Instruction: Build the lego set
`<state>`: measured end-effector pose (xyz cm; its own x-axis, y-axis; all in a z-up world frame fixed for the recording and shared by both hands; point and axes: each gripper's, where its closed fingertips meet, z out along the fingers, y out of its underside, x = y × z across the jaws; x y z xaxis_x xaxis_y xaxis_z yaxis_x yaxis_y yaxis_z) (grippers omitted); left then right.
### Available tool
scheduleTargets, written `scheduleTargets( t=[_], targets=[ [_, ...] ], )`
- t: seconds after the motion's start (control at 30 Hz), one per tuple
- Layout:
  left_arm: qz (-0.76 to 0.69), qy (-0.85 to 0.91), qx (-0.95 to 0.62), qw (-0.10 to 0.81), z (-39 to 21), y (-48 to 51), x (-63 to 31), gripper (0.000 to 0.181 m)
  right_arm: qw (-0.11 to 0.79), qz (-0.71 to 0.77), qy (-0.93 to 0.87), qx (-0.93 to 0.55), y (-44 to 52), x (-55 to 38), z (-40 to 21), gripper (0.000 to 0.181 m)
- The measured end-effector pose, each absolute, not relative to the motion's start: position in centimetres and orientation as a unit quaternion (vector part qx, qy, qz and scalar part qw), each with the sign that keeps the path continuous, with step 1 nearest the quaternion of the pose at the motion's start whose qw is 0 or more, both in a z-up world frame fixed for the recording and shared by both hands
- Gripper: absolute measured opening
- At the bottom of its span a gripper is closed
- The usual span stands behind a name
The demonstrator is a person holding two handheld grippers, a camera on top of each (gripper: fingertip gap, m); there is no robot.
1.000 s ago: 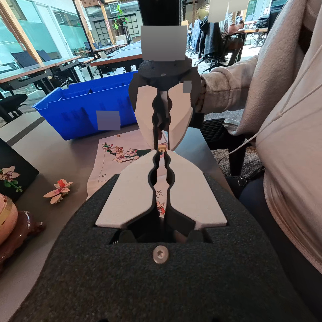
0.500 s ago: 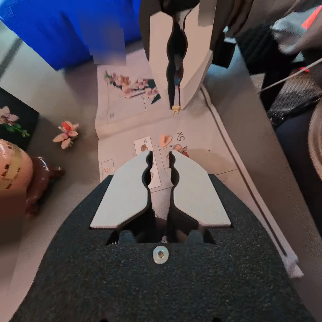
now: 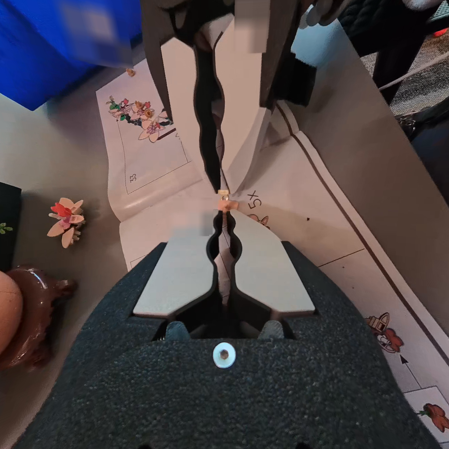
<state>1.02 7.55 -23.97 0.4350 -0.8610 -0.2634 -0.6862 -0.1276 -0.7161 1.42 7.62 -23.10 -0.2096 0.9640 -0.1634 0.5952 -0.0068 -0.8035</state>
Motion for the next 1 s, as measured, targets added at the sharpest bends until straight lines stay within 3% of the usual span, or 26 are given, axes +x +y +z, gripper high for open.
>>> scheduleTargets(
  t=[0.03,1.0],
  targets=[
    [-0.108,0.522,-0.743,0.406,-24.0,7.5,1.1,0.003,0.228,0.403,-0.664,-0.587,7.6,1.4,-23.1,0.007],
    [-0.123,0.495,-0.768,0.388,-24.1,7.4,1.1,0.000,0.201,0.385,-0.650,-0.623,7.5,1.4,-24.1,0.006]
  ],
)
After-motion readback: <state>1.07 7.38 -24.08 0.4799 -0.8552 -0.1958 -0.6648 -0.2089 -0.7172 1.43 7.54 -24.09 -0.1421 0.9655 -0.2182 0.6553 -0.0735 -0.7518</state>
